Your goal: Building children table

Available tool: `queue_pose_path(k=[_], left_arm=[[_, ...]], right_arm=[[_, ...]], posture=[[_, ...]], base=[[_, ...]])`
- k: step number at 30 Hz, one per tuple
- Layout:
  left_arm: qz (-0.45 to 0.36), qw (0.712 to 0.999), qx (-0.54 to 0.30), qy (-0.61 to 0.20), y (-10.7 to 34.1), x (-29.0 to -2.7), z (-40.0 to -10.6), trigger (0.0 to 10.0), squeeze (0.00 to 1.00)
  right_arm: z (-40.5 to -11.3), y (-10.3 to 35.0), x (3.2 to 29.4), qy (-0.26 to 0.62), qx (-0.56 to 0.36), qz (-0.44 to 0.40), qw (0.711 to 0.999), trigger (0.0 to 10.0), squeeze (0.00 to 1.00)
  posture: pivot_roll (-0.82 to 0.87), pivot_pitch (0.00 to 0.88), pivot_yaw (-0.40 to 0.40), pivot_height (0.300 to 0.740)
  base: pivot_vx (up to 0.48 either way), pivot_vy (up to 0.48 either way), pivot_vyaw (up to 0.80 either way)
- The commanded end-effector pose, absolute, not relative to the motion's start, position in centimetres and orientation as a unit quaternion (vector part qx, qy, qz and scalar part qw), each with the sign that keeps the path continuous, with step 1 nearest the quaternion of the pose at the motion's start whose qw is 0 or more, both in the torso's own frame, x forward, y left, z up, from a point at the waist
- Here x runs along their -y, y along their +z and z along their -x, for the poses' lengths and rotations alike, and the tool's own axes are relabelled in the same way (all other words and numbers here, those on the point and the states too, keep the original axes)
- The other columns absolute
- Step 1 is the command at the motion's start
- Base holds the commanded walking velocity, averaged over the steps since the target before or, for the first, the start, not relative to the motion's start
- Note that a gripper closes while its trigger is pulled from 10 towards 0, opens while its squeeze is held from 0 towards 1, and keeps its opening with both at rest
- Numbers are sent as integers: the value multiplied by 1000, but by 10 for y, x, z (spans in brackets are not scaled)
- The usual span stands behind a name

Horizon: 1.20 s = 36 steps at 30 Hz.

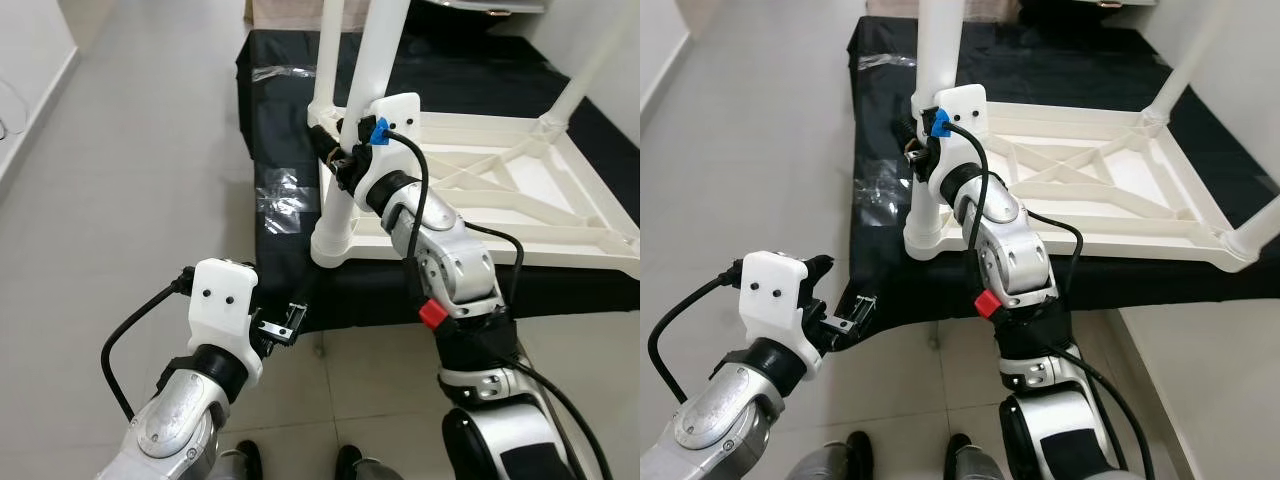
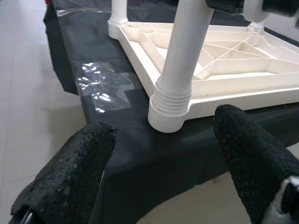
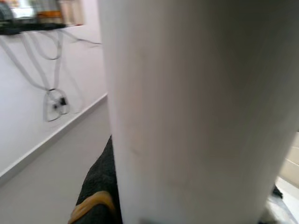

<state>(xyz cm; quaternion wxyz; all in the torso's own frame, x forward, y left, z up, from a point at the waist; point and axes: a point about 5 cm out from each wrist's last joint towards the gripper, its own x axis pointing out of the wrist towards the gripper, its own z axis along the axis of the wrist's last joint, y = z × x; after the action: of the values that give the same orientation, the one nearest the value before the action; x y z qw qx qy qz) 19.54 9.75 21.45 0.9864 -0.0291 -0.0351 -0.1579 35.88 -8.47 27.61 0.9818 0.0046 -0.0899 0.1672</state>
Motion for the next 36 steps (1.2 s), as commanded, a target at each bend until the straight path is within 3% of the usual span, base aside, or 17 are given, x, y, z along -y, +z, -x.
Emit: queue_pose_path(k=[1,23,29,31,36], left_arm=[[28,986,35,-160,214,-97,-195,10000,0],[26,986,39,-159,214,-97,-196,10000,0],[25,986,41,-158,215,-98,-196,10000,0],[25,986,42,-159,215,-97,-197,10000,0],[25,986,42,-160,215,-97,-197,10000,0]], right_arm=[[-364,232,96,115,-6,2,993,10000,0],[-368,222,86,-75,-9,2,997,10000,0],[-373,213,98,-166,-44,-21,985,10000,0],[-372,215,106,-235,-37,-22,971,10000,0],[-366,210,108,-311,-50,-27,949,10000,0]], posture=[[136,248,-83,740],[144,231,-91,740],[142,229,-91,740],[141,233,-90,740],[143,236,-91,740]], base=[[0,0,0],[0,0,0],[0,0,0],[0,0,0],[0,0,0]])
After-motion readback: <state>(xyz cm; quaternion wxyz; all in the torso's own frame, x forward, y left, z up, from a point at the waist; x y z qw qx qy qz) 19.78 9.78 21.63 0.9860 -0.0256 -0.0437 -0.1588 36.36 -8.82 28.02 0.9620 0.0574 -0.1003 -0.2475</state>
